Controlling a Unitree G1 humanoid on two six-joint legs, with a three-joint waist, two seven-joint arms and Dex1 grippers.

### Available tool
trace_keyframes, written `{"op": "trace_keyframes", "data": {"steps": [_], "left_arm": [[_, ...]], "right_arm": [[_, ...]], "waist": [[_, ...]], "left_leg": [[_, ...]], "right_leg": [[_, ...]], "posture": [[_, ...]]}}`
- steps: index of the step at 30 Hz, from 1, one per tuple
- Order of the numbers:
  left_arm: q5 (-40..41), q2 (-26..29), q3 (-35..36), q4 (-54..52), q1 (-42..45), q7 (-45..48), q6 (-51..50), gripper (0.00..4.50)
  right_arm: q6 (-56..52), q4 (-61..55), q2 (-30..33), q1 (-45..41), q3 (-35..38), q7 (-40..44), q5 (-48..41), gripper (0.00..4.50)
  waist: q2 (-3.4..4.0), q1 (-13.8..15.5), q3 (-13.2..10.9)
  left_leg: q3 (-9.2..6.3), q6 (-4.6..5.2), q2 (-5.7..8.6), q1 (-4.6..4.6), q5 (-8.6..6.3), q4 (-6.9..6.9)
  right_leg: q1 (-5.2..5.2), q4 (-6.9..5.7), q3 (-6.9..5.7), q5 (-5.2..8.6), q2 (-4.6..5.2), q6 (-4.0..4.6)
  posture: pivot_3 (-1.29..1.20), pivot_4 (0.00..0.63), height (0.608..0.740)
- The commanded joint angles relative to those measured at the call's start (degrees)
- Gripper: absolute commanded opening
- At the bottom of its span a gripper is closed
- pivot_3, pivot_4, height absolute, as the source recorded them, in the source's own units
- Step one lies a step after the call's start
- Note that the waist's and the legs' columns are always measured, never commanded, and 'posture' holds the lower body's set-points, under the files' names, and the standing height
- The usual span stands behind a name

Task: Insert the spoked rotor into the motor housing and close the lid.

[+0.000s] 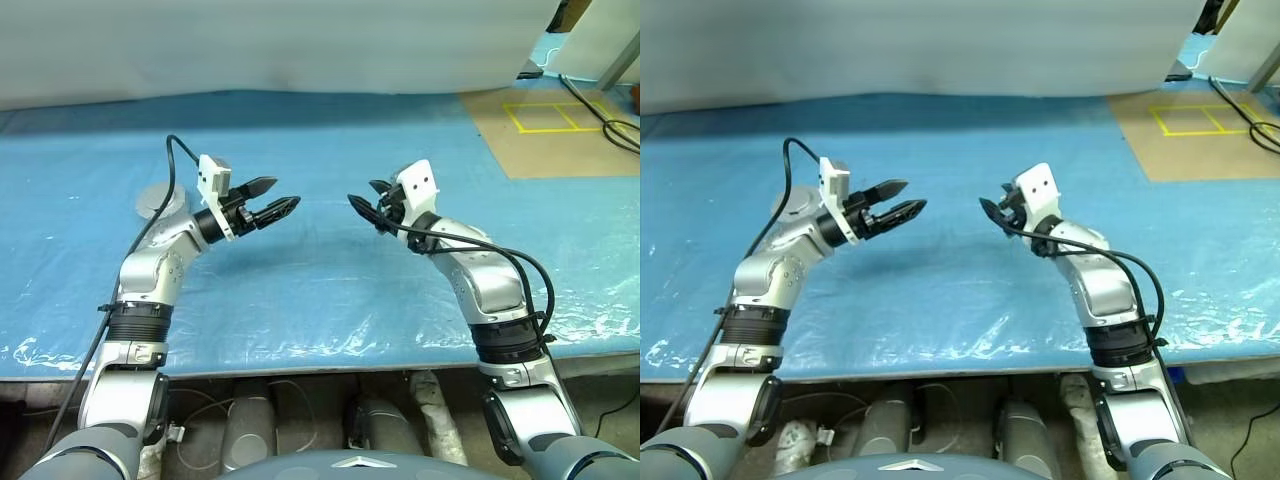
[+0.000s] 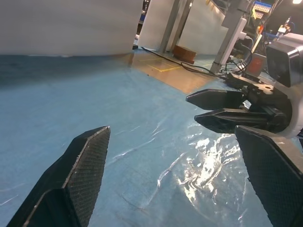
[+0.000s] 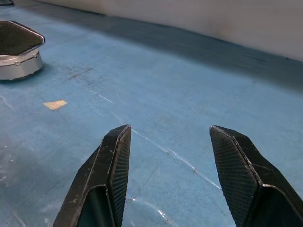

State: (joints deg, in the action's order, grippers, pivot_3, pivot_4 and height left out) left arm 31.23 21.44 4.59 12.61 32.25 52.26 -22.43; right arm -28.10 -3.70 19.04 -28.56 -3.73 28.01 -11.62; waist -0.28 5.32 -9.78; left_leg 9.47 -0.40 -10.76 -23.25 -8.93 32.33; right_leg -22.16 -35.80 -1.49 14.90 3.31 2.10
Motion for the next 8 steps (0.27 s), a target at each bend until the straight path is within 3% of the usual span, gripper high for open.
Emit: {"op": "trace_keyframes", "data": {"steps": [1,8], "left_arm": [[-0.8,0.3,0.8,0.2,0.6,0.3,2.0,4.43],[-5.8,-1.1,3.8,7.9,4.8,-9.9,8.1,4.43]], "right_arm": [[0.5,-2.1,-0.5,-0.9,0.2,-0.6,0.1,2.72],[1.4,0.6,-1.3,-2.2,1.5,-5.2,3.2,2.72]], "waist": [[0.0,0.0,0.0],[0.0,0.0,0.0]], "left_leg": [[0.0,0.0,-0.01,0.0,0.0,0.0],[0.01,0.0,0.0,-0.01,0.0,0.02]], "right_leg": [[0.0,0.0,0.0,0.0,0.0,0.0],[0.0,0.0,0.0,0.0,0.01,0.01]], "posture": [[0.0,0.15,0.74],[0.0,0.15,0.74]]}}
